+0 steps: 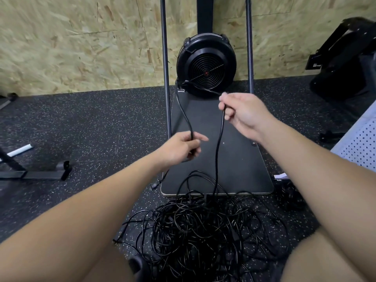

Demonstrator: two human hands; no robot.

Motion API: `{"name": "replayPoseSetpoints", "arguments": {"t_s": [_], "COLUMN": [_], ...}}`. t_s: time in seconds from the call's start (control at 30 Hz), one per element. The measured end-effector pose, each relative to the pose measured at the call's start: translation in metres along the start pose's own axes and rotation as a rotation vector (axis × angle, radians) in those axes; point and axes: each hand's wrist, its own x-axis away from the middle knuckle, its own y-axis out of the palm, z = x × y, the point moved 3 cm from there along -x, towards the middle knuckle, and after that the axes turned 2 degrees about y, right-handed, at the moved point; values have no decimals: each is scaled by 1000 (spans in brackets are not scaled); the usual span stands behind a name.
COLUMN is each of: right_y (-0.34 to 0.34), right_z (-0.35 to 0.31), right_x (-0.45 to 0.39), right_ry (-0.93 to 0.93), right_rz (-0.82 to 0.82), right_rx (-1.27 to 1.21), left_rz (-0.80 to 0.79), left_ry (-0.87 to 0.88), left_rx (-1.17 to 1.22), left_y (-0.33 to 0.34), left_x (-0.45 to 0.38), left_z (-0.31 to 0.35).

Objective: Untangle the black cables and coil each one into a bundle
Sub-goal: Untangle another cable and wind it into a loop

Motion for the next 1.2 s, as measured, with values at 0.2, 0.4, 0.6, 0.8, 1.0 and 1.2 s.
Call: {"name": "replayPoseSetpoints", "arguments": {"t_s": [0.2, 0.4, 0.6, 0.8, 1.0, 1.2], "right_y": [-12, -15, 5, 32, 45, 40], "right_z": [-3, 9, 45, 87, 100, 64], "right_x": [-12, -13, 10, 25, 21, 13], "right_ry": [48, 70, 252, 265, 196, 66], "right_rz": [145, 100, -317, -599, -517, -253], "right_rx": [-346, 168, 742, 830, 870, 787], "left_rz": [-164, 101, 125, 143, 166, 223], "left_ry": [11, 133, 178, 221, 197, 75], "left_rx": [4, -8, -55, 24, -17, -550], "left_y": [34, 14, -11, -21, -31, -51], "left_x": [7, -6, -18, -21, -20, -27], "left_z": [-15, -1, 11, 27, 25, 1]}}
